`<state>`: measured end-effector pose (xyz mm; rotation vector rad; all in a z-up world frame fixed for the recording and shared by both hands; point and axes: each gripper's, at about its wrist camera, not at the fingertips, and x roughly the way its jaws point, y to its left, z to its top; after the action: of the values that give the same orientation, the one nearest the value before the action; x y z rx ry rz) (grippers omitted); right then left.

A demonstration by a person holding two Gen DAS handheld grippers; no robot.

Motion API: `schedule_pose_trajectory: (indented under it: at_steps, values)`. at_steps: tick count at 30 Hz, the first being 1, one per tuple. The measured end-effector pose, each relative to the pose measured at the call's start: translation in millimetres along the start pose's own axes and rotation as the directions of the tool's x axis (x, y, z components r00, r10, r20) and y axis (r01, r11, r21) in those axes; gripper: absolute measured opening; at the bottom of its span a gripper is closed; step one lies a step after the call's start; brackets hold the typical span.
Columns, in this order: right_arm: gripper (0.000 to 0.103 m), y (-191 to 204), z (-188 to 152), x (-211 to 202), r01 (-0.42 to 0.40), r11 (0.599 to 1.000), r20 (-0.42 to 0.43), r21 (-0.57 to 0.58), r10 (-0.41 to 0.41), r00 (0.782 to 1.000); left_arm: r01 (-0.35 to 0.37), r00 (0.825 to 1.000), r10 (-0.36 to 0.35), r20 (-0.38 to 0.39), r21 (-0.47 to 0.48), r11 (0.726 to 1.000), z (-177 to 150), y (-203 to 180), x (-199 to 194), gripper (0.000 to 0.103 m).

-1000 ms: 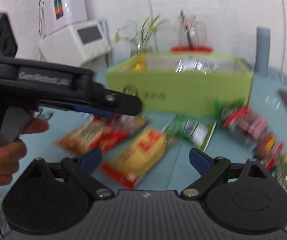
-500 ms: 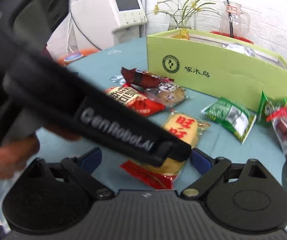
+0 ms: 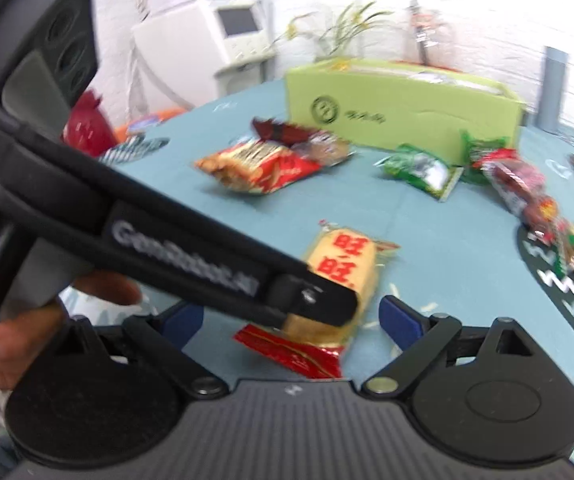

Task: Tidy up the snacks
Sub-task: 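Reach the left gripper to the yellow Wangwang cracker packet and grasp it, then lower the Wangwang packet into the green box and open the left gripper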

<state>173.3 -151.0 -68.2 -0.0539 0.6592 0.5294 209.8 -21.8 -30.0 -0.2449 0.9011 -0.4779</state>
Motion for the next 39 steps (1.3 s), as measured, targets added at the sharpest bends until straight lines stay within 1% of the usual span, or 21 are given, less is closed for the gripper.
schedule_pose_trajectory:
  at_steps: [3,5,8,10,11,12,13,14,15,17,18,20,23,25,27,29,32,35,38,39]
  values:
    - [0.093,0,-10,-11,0.048,0.997,0.036,0.056,-0.050,0.998,0.021,0.999,-0.020,0.030,-0.031,0.999,4,9,-8,0.039]
    - [0.093,3,-11,-8,0.055,0.997,0.036,0.061,-0.057,0.998,0.014,1.000,-0.014,0.012,-0.047,0.999,7,13,-3,0.039]
    - [0.092,10,-10,-4,0.087,0.996,0.036,0.037,-0.089,0.995,0.002,1.000,-0.003,-0.014,-0.037,0.999,9,13,8,0.038]
    - [0.081,10,-8,3,0.098,0.995,0.023,0.031,-0.099,0.995,0.016,1.000,-0.017,-0.015,-0.032,0.999,9,13,14,0.038]
    - [0.066,7,-9,5,0.102,0.994,0.013,0.040,-0.103,0.995,0.020,1.000,-0.020,-0.014,-0.026,0.999,9,12,15,0.038]
    - [0.062,6,-10,5,0.107,0.994,0.023,0.038,-0.108,0.994,0.024,1.000,-0.025,-0.013,-0.021,0.999,10,12,17,0.037]
    - [0.060,6,-9,6,0.118,0.992,0.025,0.035,-0.119,0.993,0.033,0.999,-0.033,-0.012,-0.013,0.999,11,13,19,0.034]
    - [0.052,4,-9,5,0.126,0.991,0.025,0.040,-0.127,0.992,0.040,0.999,-0.040,-0.016,-0.005,0.999,12,12,21,0.025]
    - [0.050,2,-9,3,0.126,0.990,0.026,0.057,-0.128,0.991,0.047,0.999,-0.047,-0.018,0.007,0.999,12,11,23,0.019]
    - [0.050,-5,-8,1,0.119,0.988,0.025,0.099,-0.122,0.992,0.054,0.998,-0.054,-0.020,0.008,0.999,14,9,24,0.014]
    - [0.050,-8,-6,1,0.118,0.987,0.023,0.107,-0.121,0.992,0.058,0.998,-0.058,-0.018,0.000,0.998,17,9,24,0.008]
    - [0.050,-12,2,-2,0.119,0.987,0.037,0.111,-0.124,0.992,0.073,0.997,-0.074,-0.011,-0.020,0.997,28,8,21,0.007]
    - [0.051,-21,27,-7,0.124,0.987,0.097,0.103,-0.134,0.986,0.099,0.994,-0.099,0.042,-0.013,0.995,55,2,11,0.006]
    - [0.051,-30,49,-7,0.119,0.989,0.136,0.085,-0.130,0.982,0.106,0.991,-0.105,0.083,0.000,0.994,80,-2,5,0.006]
    - [0.051,-44,78,0,0.122,0.991,0.176,0.056,-0.130,0.976,0.108,0.986,-0.109,0.126,0.009,0.994,115,-4,3,0.006]
    - [0.051,-61,112,14,0.128,0.991,0.207,0.028,-0.131,0.969,0.119,0.975,-0.124,0.182,0.035,0.992,153,-6,5,0.005]
    - [0.051,-93,158,46,0.130,0.991,0.203,0.013,-0.130,0.971,0.122,0.965,-0.132,0.226,0.061,0.991,211,-8,22,0.005]
    - [0.052,-129,186,85,0.125,0.991,0.159,0.041,-0.130,0.979,0.133,0.966,-0.145,0.212,0.072,0.989,253,-6,54,0.004]
    - [0.052,-159,199,116,0.132,0.989,0.121,0.069,-0.140,0.983,0.105,0.979,-0.114,0.171,0.062,0.993,276,3,93,0.003]
    - [0.054,-164,201,124,0.141,0.988,0.110,0.063,-0.148,0.983,0.095,0.982,-0.103,0.159,0.061,0.994,280,6,104,0.003]
